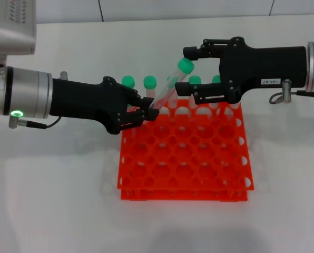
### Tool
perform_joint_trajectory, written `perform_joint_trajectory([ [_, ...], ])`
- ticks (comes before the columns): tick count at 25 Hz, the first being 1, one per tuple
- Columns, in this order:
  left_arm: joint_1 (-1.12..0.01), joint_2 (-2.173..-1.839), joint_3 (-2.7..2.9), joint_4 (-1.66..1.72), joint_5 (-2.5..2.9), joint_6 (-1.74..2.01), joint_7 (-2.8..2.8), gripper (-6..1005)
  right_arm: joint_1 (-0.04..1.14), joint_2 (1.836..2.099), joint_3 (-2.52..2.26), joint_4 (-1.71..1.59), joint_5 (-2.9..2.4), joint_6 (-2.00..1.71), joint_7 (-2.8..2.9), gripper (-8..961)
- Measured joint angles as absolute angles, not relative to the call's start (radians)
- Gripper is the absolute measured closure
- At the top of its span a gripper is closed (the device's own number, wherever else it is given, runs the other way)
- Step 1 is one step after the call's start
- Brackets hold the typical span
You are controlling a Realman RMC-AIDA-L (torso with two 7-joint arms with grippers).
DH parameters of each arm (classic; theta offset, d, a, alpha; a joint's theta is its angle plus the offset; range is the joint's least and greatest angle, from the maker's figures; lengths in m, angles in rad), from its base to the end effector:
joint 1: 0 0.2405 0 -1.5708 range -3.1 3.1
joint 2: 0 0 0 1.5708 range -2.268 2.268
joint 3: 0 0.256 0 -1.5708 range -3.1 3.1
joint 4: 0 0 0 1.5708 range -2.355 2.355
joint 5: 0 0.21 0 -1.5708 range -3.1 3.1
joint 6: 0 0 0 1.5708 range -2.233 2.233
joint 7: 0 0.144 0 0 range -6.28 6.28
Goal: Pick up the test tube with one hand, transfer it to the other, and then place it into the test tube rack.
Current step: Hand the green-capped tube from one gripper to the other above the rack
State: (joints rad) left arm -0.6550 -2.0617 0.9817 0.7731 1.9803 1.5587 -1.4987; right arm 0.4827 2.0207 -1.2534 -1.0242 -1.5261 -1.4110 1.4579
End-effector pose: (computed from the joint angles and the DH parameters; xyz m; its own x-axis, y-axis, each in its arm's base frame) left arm -0.1954 0.3546 -0.0150 0.9217 0.2044 0.3297 0.2300 -0.9724 -0.0400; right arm 0.1590 0.3503 0.0142 0.8447 0.0000 -0.5353 -0.1317 -0.9693 -0.2078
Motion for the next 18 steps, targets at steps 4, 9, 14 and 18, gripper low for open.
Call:
perform_joint_trajectory([
  [4,-0.655,-2.062,0.982,0.773,1.980,1.559,-1.499,804,0.483,2.020,-1.255,-1.027,-1.518,-1.411,1.458,202],
  [9,-0.655,-2.063,0.982,0.773,1.980,1.559,-1.499,804,0.484,2.020,-1.256,-1.026,-1.513,-1.411,1.457,362],
  [14,-0.655,-2.063,0.982,0.773,1.980,1.559,-1.499,804,0.490,2.020,-1.258,-1.019,-1.514,-1.402,1.457,409],
  [18,-0.655,-2.063,0.982,0.773,1.980,1.559,-1.499,804,0.491,2.020,-1.258,-1.019,-1.514,-1.400,1.457,426],
])
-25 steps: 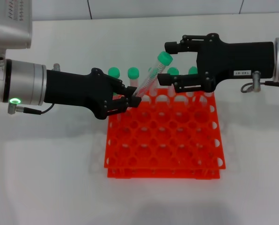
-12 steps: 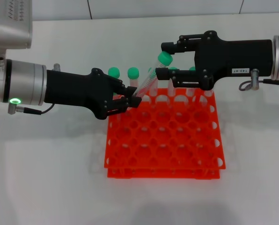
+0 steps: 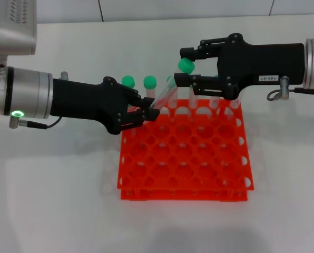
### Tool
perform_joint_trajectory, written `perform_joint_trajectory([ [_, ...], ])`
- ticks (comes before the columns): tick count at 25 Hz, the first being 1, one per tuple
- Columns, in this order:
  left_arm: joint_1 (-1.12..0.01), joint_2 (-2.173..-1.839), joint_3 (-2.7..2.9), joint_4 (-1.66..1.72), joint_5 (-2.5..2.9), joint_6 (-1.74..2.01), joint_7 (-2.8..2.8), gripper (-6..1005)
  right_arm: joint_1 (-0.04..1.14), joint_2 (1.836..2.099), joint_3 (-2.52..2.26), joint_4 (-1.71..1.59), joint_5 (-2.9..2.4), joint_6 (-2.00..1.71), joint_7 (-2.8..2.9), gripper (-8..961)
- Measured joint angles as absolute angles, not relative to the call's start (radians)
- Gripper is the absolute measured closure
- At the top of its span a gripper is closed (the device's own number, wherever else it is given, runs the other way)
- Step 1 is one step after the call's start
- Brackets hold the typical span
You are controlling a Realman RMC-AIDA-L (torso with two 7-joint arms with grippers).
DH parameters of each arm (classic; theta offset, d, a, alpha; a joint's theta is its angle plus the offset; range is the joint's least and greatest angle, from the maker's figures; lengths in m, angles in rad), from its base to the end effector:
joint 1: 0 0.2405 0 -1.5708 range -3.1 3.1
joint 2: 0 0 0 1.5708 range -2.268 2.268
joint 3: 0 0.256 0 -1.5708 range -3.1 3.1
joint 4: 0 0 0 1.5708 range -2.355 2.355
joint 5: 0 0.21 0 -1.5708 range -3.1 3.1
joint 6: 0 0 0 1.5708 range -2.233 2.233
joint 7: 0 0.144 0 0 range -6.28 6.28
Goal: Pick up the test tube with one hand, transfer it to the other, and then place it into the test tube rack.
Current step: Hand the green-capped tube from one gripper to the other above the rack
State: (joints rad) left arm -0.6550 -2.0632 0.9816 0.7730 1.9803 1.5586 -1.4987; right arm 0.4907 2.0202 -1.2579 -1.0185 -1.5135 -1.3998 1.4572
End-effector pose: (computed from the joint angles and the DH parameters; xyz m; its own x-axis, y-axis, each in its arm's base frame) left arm -0.1951 0.3544 -0.0156 0.9212 0.2048 0.3307 0.2302 -0.9724 -0.0390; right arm 0.1560 0.3528 0.0140 0.8397 0.0023 -0.5431 -0.1341 -0.9681 -0.2115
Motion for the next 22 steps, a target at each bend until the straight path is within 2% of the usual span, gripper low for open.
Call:
perform_joint_trajectory([
  [12,-0.655,-2.063,0.982,0.776,1.981,1.559,-1.499,804,0.492,2.019,-1.259,-1.019,-1.513,-1.396,1.457,617],
  [18,-0.655,-2.068,0.982,0.777,1.981,1.558,-1.499,804,0.492,2.019,-1.266,-1.022,-1.513,-1.396,1.457,688],
  [22,-0.659,-2.073,0.982,0.777,1.980,1.558,-1.491,805,0.492,2.019,-1.271,-1.029,-1.513,-1.396,1.457,689],
])
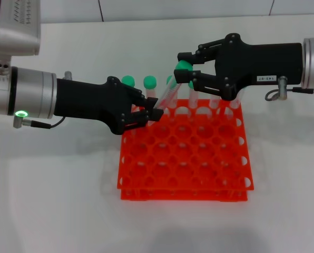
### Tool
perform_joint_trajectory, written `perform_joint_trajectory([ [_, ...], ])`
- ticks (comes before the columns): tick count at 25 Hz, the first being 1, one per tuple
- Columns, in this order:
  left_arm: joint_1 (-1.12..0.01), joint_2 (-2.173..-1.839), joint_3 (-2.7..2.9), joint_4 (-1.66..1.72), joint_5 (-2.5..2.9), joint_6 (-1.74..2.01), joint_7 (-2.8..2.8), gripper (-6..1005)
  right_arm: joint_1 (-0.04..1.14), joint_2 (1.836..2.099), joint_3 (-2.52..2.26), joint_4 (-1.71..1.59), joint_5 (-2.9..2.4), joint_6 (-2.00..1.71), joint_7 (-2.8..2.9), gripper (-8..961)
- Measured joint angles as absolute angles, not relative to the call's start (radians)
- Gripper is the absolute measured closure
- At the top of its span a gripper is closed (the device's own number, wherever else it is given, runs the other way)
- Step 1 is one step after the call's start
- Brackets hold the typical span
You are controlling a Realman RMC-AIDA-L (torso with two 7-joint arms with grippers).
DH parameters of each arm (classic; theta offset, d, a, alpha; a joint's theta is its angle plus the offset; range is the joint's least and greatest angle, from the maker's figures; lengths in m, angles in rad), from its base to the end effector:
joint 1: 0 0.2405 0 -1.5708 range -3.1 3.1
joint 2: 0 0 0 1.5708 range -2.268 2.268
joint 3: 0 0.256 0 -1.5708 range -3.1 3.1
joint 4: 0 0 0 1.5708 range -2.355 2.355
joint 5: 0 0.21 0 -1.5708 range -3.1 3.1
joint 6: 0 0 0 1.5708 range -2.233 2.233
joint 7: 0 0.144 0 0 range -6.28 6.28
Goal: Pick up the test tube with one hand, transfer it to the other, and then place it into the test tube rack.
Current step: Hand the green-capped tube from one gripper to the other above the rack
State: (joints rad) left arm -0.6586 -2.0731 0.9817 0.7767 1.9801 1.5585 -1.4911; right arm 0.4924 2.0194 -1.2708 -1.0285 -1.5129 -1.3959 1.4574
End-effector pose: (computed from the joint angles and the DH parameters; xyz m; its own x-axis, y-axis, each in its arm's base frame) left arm -0.1913 0.3539 -0.0187 0.9218 0.1928 0.3364 0.2173 -0.9754 -0.0364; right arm 0.1529 0.3524 0.0128 0.8432 0.0129 -0.5375 -0.1195 -0.9702 -0.2107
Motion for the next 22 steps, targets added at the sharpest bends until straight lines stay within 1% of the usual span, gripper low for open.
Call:
perform_joint_trajectory([
  [22,-0.657,-2.075,0.997,0.774,1.974,1.562,-1.485,805,0.503,2.021,-1.289,-1.035,-1.503,-1.404,1.458,689],
])
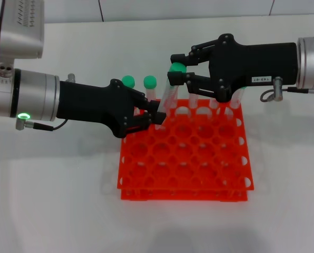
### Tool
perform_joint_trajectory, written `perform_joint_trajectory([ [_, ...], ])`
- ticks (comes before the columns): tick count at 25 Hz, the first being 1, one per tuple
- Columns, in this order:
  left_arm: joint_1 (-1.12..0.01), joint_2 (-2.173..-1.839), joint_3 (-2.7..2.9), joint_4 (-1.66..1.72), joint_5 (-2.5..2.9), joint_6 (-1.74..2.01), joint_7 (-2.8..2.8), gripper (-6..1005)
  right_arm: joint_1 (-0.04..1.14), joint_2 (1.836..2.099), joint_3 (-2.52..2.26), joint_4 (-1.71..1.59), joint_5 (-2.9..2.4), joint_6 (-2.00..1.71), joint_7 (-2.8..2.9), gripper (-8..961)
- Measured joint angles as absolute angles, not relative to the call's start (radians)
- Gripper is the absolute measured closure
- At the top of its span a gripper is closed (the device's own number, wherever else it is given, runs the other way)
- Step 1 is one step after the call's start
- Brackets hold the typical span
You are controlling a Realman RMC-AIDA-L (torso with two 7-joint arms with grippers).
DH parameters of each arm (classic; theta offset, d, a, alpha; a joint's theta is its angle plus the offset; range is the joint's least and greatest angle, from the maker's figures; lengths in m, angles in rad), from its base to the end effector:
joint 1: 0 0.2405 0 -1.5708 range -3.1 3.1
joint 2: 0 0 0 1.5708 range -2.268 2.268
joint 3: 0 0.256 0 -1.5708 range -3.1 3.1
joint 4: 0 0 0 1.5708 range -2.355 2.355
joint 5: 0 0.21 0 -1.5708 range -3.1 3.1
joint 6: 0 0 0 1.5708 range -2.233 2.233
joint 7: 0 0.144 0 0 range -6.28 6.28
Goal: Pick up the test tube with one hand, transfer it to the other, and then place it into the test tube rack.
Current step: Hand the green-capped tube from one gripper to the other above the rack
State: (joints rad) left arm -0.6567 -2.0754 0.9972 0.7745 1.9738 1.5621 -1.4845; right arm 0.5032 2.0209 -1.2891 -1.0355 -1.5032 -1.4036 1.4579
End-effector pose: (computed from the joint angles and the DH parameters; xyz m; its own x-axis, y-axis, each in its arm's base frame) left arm -0.1903 0.3513 -0.0217 0.9238 0.1866 0.3342 0.2062 -0.9782 -0.0237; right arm 0.1451 0.3508 0.0099 0.8407 0.0277 -0.5408 -0.0923 -0.9767 -0.1936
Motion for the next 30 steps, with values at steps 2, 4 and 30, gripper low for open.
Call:
perform_joint_trajectory([
  [2,-0.656,-2.075,1.002,0.777,1.979,1.562,-1.487,805,0.503,2.021,-1.289,-1.036,-1.502,-1.404,1.458,689],
  [4,-0.656,-2.075,1.007,0.778,1.980,1.562,-1.488,805,0.503,2.020,-1.289,-1.038,-1.501,-1.403,1.458,689],
  [30,-0.657,-2.072,1.042,0.826,2.017,1.563,-1.520,382,0.505,2.019,-1.288,-1.039,-1.500,-1.396,1.457,690],
])
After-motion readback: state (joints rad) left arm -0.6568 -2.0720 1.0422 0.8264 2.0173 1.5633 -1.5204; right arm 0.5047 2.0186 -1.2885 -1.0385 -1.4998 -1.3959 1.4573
